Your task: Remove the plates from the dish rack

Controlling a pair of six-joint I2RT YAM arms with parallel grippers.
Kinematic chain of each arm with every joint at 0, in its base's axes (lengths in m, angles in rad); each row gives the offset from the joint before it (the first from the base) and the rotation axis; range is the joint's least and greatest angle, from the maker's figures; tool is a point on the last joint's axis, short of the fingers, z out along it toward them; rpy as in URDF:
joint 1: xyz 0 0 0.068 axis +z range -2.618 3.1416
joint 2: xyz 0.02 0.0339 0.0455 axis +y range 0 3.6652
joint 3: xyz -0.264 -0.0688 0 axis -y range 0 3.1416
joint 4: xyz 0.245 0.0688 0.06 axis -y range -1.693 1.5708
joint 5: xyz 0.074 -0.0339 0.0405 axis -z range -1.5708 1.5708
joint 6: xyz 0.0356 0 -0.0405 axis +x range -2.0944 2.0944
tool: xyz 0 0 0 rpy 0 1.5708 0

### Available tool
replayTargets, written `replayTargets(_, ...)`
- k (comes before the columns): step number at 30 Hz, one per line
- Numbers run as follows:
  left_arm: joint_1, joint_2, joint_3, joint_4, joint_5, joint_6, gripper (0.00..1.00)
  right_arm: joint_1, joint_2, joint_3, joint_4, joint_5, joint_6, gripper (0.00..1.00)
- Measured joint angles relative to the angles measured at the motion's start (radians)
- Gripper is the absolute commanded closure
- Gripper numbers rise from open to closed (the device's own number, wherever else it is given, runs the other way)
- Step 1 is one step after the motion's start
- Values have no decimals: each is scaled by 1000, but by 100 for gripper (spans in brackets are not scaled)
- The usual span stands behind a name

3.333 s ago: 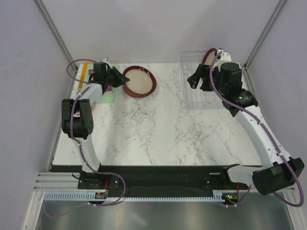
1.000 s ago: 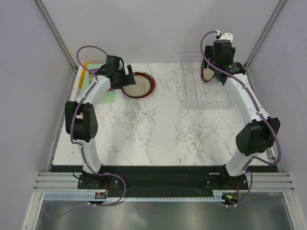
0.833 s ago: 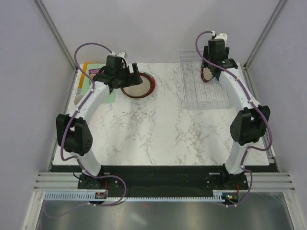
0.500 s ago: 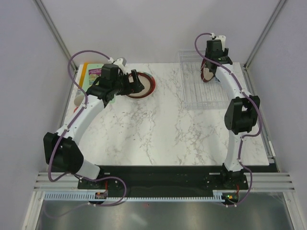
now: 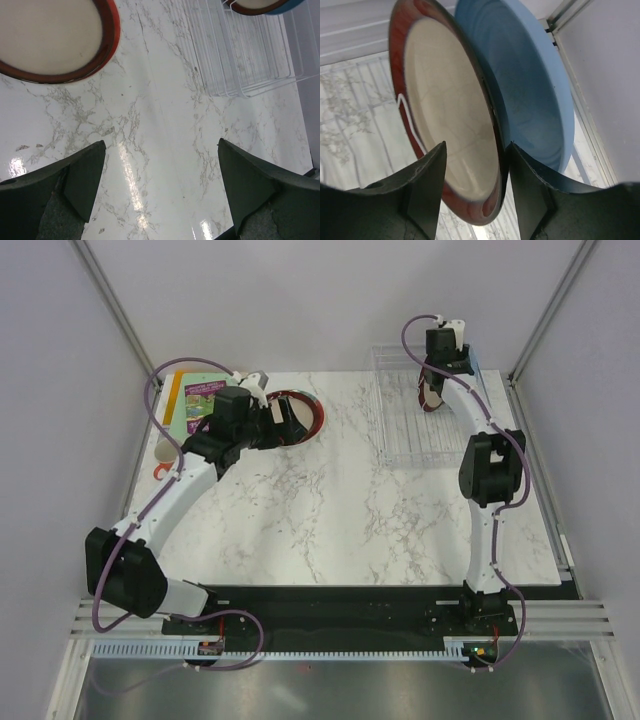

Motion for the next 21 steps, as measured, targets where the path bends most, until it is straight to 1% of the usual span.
replayTargets(2,-3,0,-13,4,1,-3,0,0,27,21,4,19,-9,44)
replayTargets(3,-5,0,-18,5,0,-3,0,-1,37,34,5,28,-11,50)
replayTargets(4,-5,0,-24,6,0,-4,0,-1,47,45,8,32,-13,65)
replayTargets(6,-5,0,-33,8,0,-7,0,-5,58,53,16,52,-24,81)
replayTargets(7,-6,0,-37,10,0,-8,0,-8,58,54,19,45,-22,96)
replayTargets(8,-6,0,-43,12,0,-9,0,-10,57,59,29,31,-21,99)
replayTargets(10,-8,-1,-51,15,0,-11,0,-5,52,64,38,13,-52,100)
replayTargets(12,-11,-1,-58,17,0,-13,0,4,52,63,39,31,-78,100)
replayTargets(21,-26,-10,-80,30,1,-32,0,16,34,20,96,49,-102,100)
